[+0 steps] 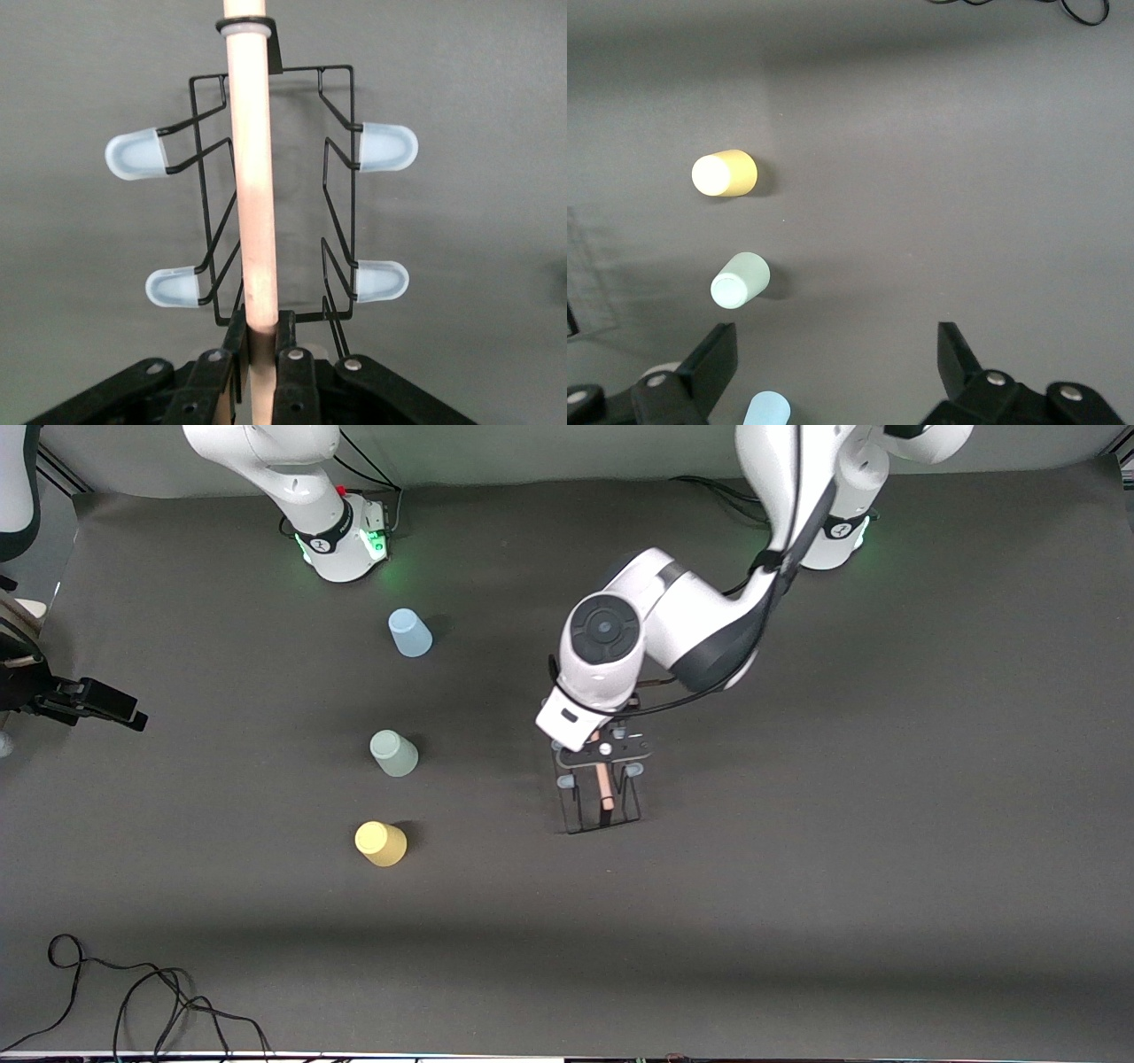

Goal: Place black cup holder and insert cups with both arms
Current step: 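Lift the black rack with the left gripper and carry it to table center, then open the left gripper on the rack while the right gripper nears the cup, then retract the left arm while the right gripper grasps the pale green cup, then lift the pale green cup with the right gripper and lower it onto a rack peg, then open the right gripper and move it to grasp the yellow cup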

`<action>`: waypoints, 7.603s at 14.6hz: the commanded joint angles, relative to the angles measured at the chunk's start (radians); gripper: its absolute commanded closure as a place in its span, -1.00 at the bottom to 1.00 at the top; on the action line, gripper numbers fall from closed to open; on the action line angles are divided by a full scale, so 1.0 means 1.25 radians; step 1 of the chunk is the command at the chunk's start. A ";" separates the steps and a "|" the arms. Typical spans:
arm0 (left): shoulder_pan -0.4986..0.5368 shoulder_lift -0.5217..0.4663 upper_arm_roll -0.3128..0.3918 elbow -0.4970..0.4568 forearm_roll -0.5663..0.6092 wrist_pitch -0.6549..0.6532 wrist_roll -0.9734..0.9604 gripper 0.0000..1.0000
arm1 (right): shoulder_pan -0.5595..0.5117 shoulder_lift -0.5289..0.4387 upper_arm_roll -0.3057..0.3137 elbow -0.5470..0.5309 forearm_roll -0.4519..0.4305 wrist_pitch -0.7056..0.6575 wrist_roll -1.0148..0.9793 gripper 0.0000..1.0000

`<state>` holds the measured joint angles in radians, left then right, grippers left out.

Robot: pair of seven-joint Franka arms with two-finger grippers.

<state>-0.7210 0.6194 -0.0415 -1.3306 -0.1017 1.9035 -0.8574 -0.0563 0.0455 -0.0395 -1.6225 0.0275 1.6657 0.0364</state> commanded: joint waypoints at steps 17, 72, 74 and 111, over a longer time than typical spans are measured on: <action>-0.017 0.049 -0.022 0.042 0.004 0.079 0.053 0.74 | 0.136 -0.039 0.005 -0.180 0.042 0.164 0.275 -1.00; 0.587 -0.473 -0.021 -0.193 0.095 -0.291 0.649 -1.00 | 0.560 0.150 0.011 -0.177 0.150 0.344 0.841 1.00; 0.587 -0.473 -0.020 -0.193 0.095 -0.292 0.650 -1.00 | 0.596 0.160 0.011 -0.169 0.149 0.349 0.886 1.00; 0.594 -0.476 -0.017 -0.191 0.094 -0.299 0.652 -1.00 | 0.462 0.462 -0.230 -0.100 0.214 0.561 0.248 -1.00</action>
<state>0.0169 0.0378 -0.0604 -1.5645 0.0004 1.5314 -0.0595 0.5196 0.5988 -0.3229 -1.7658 0.2611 2.3509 0.3837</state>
